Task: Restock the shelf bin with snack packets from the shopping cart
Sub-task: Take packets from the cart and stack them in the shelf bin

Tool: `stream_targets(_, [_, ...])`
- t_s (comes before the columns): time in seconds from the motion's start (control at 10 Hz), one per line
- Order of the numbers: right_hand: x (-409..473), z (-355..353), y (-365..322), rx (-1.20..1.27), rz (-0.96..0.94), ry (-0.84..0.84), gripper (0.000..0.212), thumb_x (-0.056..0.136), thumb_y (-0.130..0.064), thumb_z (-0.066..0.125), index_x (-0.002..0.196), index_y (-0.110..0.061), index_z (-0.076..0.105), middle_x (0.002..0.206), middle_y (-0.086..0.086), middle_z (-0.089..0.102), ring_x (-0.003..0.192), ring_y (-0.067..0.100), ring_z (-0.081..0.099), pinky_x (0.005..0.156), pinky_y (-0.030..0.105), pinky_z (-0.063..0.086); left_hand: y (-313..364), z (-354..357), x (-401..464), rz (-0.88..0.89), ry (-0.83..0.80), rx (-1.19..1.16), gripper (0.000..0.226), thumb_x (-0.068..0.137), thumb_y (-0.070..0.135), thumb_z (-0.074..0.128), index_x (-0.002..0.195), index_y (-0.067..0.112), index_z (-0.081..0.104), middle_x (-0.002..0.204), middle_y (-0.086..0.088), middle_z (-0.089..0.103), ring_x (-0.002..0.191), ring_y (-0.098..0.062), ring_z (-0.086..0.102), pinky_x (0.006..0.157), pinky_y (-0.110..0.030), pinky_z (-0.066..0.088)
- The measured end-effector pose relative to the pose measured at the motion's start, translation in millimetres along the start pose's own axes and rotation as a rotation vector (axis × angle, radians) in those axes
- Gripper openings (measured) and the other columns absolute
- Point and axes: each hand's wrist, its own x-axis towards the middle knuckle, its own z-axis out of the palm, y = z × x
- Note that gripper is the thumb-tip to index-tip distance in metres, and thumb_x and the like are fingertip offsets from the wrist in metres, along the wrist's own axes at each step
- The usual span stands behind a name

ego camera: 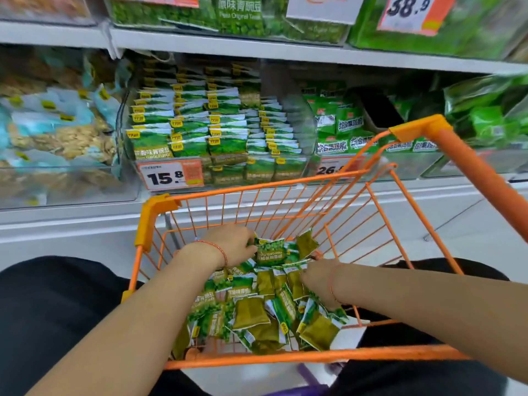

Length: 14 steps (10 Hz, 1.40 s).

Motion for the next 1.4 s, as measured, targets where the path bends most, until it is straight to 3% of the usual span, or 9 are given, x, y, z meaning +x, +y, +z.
stream_targets(0.2, [-15.4, -15.4, 11.7, 0.247, -0.036, -0.001, 0.047, 0.084, -0.015, 0.068, 0.128, -0.014, 0.053, 0.116, 0.005, 0.058, 0.097, 0.022, 0.053, 0.076, 0.028, 0.041, 9.1, -9.9, -5.2, 0.040, 0.049, -0.182, 0.029, 0.098, 0.032, 0.047, 0.123, 0.021, 0.057, 0.104, 0.002, 0.063, 0.086, -0.015, 0.057, 0.065, -0.026, 0.043])
stream_targets(0.5, [-63.2, -39.2, 45.4, 0.930, -0.171, 0.543, 0.034, 0.076, -0.021, 0.079, 0.095, -0.031, 0.052, 0.103, -0.018, 0.050, 0.100, 0.008, 0.047, 0.086, 0.027, 0.038, 36.5, -14.6, -18.0, 0.134, -0.168, -0.977, 0.086, 0.081, 0.014, 0.073, 0.148, 0.026, 0.021, 0.146, -0.005, 0.038, 0.115, -0.013, 0.052, 0.093, -0.022, 0.043])
stream_targets(0.6, [-65.1, -31.1, 35.9, 1.058, -0.186, 0.640, 0.038, 0.074, -0.019, 0.080, 0.088, -0.037, 0.049, 0.100, -0.021, 0.050, 0.099, 0.009, 0.047, 0.083, 0.025, 0.035, 36.4, -10.2, -19.2, 0.158, -0.155, -0.986, 0.051, 0.080, 0.021, 0.075, 0.125, 0.022, 0.052, 0.132, -0.004, 0.057, 0.119, -0.023, 0.056, 0.099, -0.042, 0.046])
stream_targets(0.8, [-63.0, -27.7, 33.5, 1.215, -0.163, 0.624, 0.051, 0.071, -0.015, 0.082, 0.098, -0.040, 0.047, 0.122, -0.002, 0.050, 0.120, 0.018, 0.044, 0.100, 0.040, 0.039, 31.7, -13.4, -22.6, 0.092, -0.203, -1.129, 0.017, 0.087, 0.016, 0.066, 0.100, 0.011, 0.055, 0.076, 0.010, 0.067, 0.073, -0.002, 0.066, 0.072, -0.031, 0.060])
stream_targets(0.9, [-64.0, -31.8, 33.9, 1.267, -0.078, 0.656, 0.057, 0.071, -0.012, 0.082, 0.107, -0.031, 0.043, 0.121, 0.009, 0.049, 0.109, 0.018, 0.048, 0.086, 0.030, 0.045, 27.2, -20.5, -23.3, 0.025, -0.106, -1.144, 0.057, 0.086, 0.015, 0.067, 0.121, -0.015, 0.035, 0.055, 0.009, 0.005, 0.050, 0.003, 0.037, 0.061, -0.025, 0.057])
stream_targets(1.0, [-70.6, -37.6, 33.9, 1.322, -0.029, 0.621, 0.068, 0.074, -0.009, 0.079, 0.127, -0.022, 0.039, 0.121, 0.008, 0.045, 0.110, 0.020, 0.048, 0.075, 0.022, 0.045, 18.0, -21.9, -19.6, -0.013, -0.045, -1.180, 0.055, 0.082, 0.020, 0.071, 0.117, -0.014, 0.046, 0.071, 0.016, 0.030, 0.048, -0.002, 0.046, 0.051, -0.023, 0.050])
stream_targets(1.1, [-78.0, -47.8, 35.4, 1.371, 0.001, 0.609, 0.066, 0.077, -0.009, 0.077, 0.133, -0.017, 0.043, 0.141, 0.011, 0.041, 0.121, 0.025, 0.050, 0.077, 0.024, 0.048, 13.1, -29.0, -21.3, -0.030, 0.081, -1.311, 0.056, 0.084, 0.017, 0.069, 0.134, 0.006, 0.045, 0.108, 0.009, 0.053, 0.082, -0.006, 0.056, 0.065, -0.023, 0.043])
stream_targets(1.2, [-82.1, -56.5, 34.4, 1.454, -0.013, 0.604, 0.060, 0.081, -0.007, 0.073, 0.135, -0.007, 0.045, 0.145, 0.012, 0.040, 0.098, 0.020, 0.059, 0.060, 0.013, 0.050, 7.5, -38.8, -27.2, 0.044, 0.062, -1.572, 0.049, 0.073, 0.004, 0.072, 0.119, 0.010, 0.058, 0.100, -0.002, 0.069, 0.093, -0.017, 0.063, 0.083, -0.031, 0.052])
stream_targets(1.4, [-79.2, -57.6, 36.8, 1.756, 0.054, 0.615, 0.067, 0.087, -0.005, 0.065, 0.145, -0.002, 0.031, 0.122, 0.009, 0.054, 0.084, 0.011, 0.057, 0.080, 0.027, 0.051, 0.5, -43.0, -38.6, 0.127, 0.112, -1.649, 0.044, 0.068, -0.003, 0.069, 0.106, 0.016, 0.058, 0.088, -0.003, 0.064, 0.070, -0.014, 0.065, 0.050, -0.024, 0.052])
